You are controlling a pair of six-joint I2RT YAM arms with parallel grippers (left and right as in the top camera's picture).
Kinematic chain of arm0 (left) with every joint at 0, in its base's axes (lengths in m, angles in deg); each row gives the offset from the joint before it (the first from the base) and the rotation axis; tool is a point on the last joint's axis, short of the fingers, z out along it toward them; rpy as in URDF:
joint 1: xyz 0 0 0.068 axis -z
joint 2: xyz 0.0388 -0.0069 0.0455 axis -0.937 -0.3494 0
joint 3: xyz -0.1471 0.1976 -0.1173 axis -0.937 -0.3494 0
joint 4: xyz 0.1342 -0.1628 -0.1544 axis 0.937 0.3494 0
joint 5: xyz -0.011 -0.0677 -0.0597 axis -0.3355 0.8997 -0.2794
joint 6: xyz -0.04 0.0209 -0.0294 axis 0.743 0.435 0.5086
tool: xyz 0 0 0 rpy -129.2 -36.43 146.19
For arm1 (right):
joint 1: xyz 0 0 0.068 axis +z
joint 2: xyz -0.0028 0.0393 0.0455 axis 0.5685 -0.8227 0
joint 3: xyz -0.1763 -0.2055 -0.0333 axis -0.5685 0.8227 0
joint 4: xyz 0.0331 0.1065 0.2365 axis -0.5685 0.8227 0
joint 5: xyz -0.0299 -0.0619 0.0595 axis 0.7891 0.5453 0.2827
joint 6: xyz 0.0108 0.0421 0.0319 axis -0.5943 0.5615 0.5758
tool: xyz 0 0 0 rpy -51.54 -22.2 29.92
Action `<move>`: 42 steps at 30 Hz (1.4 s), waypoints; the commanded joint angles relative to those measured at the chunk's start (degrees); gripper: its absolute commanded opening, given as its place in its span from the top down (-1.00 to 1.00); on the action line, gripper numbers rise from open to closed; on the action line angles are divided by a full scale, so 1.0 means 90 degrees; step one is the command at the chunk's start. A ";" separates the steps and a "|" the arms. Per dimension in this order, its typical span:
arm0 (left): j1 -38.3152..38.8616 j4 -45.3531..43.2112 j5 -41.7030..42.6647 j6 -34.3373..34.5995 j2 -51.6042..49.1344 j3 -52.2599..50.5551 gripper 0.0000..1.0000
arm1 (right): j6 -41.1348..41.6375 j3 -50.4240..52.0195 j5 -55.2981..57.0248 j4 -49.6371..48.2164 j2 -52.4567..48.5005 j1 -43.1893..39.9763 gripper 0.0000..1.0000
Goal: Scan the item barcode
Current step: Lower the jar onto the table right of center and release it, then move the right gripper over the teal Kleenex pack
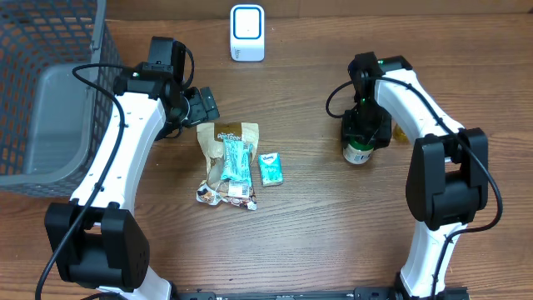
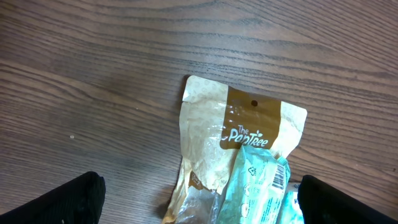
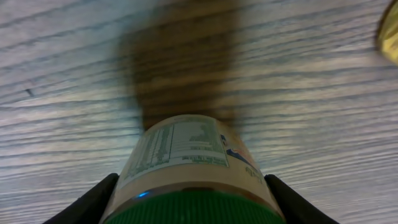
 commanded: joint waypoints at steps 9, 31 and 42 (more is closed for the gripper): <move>0.0002 -0.0005 -0.0002 -0.0073 -0.0015 0.0095 -1.00 | 0.0041 0.0032 0.0403 -0.0039 0.0119 -0.0022 -0.33; 0.0002 -0.0005 -0.0002 -0.0073 -0.0015 0.0095 -0.99 | 0.0039 -0.2987 -0.0493 0.1887 0.0158 0.0153 -0.97; 0.0002 -0.0005 -0.0002 -0.0073 -0.0015 0.0095 -0.99 | -0.0129 -0.2429 -0.2414 0.1583 0.0153 0.0763 -0.67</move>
